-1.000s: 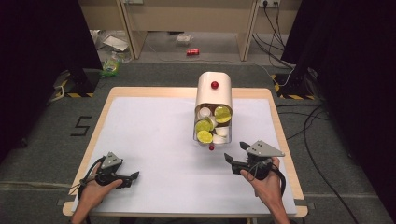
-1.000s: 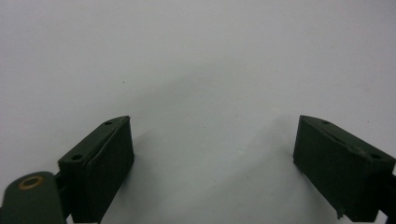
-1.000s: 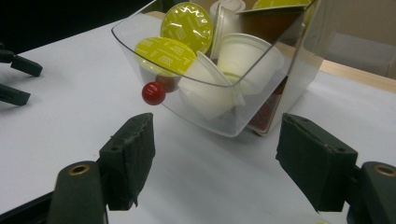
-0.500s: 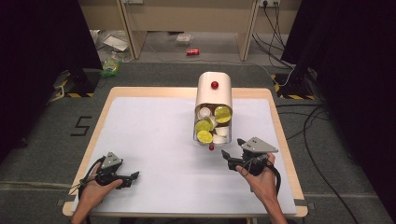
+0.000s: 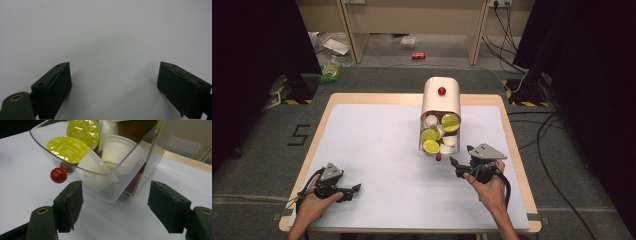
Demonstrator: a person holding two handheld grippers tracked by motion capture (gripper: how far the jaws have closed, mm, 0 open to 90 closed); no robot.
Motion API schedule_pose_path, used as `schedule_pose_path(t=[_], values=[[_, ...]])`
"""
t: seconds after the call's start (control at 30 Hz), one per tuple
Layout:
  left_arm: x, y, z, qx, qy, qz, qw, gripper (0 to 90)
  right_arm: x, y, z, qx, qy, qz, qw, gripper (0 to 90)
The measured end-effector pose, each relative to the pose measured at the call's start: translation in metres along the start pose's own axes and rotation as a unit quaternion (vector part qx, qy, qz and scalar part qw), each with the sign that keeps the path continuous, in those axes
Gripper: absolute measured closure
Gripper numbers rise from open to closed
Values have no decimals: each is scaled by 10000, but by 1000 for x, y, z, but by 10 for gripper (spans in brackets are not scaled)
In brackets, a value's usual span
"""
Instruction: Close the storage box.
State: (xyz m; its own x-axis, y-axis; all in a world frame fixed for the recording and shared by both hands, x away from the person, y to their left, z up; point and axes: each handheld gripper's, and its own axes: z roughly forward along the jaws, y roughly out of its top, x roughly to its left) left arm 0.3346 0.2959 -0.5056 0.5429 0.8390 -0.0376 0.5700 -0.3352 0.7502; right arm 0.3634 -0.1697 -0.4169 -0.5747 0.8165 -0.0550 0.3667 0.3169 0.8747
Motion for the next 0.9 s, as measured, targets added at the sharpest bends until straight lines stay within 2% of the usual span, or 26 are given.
schedule_pose_path(t=[0.2, 0.53, 0.9], values=[[0, 0, 0, -1, -1, -7, 10000, 115, 0, 0, 5, 63, 26, -35, 10000, 267], [0, 0, 0, 1, 0, 0, 10000, 115, 2, 5, 3, 6, 25, -80, 10000, 248], [0, 0, 0, -2, -6, -2, 10000, 115, 0, 12, 2, -196, -30, -44, 9998, 261]])
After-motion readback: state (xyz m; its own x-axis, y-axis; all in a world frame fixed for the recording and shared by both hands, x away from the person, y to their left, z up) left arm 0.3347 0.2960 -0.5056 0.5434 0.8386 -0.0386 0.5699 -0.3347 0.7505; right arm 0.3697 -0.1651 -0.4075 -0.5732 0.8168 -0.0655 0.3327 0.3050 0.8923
